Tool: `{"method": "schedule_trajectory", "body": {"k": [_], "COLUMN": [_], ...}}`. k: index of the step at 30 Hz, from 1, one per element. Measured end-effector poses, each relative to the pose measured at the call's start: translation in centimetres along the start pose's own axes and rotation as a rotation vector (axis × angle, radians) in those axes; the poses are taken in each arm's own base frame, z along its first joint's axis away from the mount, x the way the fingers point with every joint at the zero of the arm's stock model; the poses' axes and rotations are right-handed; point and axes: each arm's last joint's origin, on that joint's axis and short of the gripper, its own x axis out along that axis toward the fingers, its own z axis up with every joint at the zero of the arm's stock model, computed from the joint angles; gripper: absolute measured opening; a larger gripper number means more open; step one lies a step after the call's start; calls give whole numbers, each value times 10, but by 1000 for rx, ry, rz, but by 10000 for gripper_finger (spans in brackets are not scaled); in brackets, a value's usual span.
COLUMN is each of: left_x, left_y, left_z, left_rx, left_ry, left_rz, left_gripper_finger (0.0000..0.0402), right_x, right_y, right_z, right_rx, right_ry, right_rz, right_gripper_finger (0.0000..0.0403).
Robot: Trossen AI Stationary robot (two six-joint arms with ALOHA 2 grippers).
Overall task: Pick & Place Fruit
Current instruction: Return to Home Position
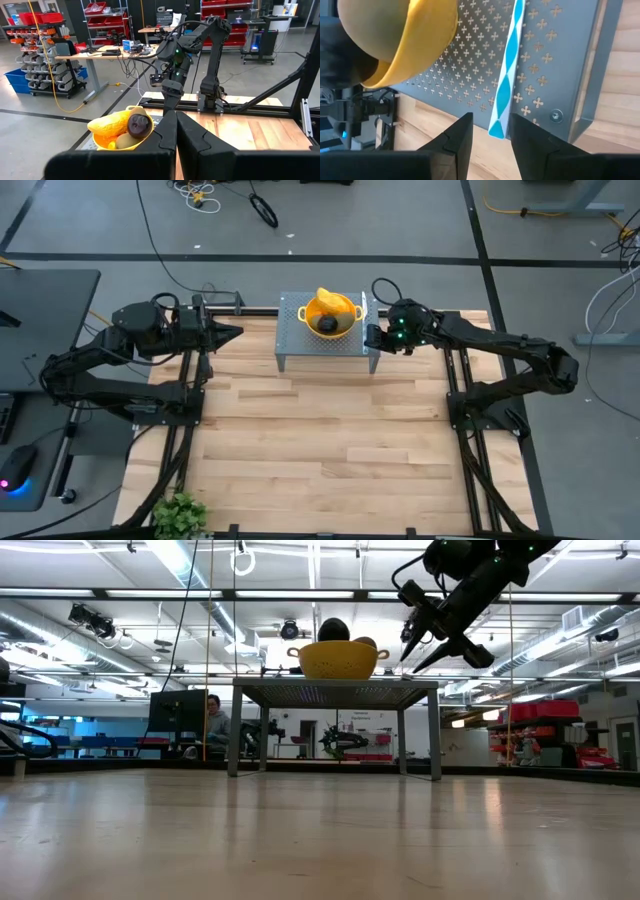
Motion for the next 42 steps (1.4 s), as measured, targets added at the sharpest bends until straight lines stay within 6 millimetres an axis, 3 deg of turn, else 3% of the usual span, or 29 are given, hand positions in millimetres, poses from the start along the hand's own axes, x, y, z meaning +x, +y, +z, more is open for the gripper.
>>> {"method": "schedule_trajectory", "body": {"k": [8,14,24,42], "left_x": [0,-1,-6,-6], "left_y": [0,0,1,1], "left_z": [0,0,1,1], "left_rx": [0,-1,-3,7], "left_ry": [0,-4,-17,-17], "left_rz": [0,0,1,1], "left_gripper_finger": [4,4,4,4], "right_x": [-1,-14,-58,-136], "right_y": [0,4,9,16], "right_z": [0,-1,-4,-9], "right_rx": [-5,-29,-145,-682], "right_ry": [-2,-22,-101,-468], "right_rz": [4,58,204,453], "right_gripper_finger": [134,112,49,22]}}
